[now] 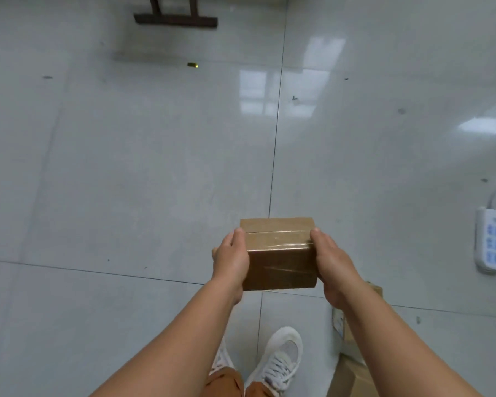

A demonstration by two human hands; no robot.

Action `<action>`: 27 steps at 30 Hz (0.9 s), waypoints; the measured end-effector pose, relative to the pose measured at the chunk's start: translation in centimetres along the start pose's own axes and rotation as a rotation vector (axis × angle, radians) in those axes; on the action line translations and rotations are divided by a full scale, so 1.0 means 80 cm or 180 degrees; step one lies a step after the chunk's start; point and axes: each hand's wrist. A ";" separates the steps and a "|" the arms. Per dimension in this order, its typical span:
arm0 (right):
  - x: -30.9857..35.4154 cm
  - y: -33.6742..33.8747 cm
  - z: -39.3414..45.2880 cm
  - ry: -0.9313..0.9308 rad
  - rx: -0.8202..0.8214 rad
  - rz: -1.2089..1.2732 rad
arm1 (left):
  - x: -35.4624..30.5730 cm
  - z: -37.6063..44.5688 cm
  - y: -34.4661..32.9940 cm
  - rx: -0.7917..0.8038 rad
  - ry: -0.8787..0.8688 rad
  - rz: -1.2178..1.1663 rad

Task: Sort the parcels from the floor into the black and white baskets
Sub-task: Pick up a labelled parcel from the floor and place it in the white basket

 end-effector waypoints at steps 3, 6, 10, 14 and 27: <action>0.053 0.011 -0.069 0.0178 -0.0082 0.0204 | -0.027 -0.082 0.036 0.0014 -0.0332 -0.0143; 0.101 0.020 -0.139 0.0263 -0.0206 0.0419 | -0.050 -0.160 0.069 -0.0067 -0.0390 -0.0321; 0.160 0.018 -0.225 0.0469 -0.0216 0.0549 | -0.071 -0.253 0.104 -0.0043 -0.0370 -0.0492; 0.209 0.015 -0.296 0.0837 -0.0121 0.0493 | -0.089 -0.329 0.140 0.0036 -0.0699 -0.0745; 0.310 -0.045 -0.455 0.1881 0.0793 0.0425 | -0.069 -0.472 0.278 -0.0403 -0.1468 -0.1809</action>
Point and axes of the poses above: each hand's wrist, its own z-axis towards the middle knuckle, its own y-axis out of the back of the hand, x = y × z, and after that the axes turned 11 degrees about y, right-handed
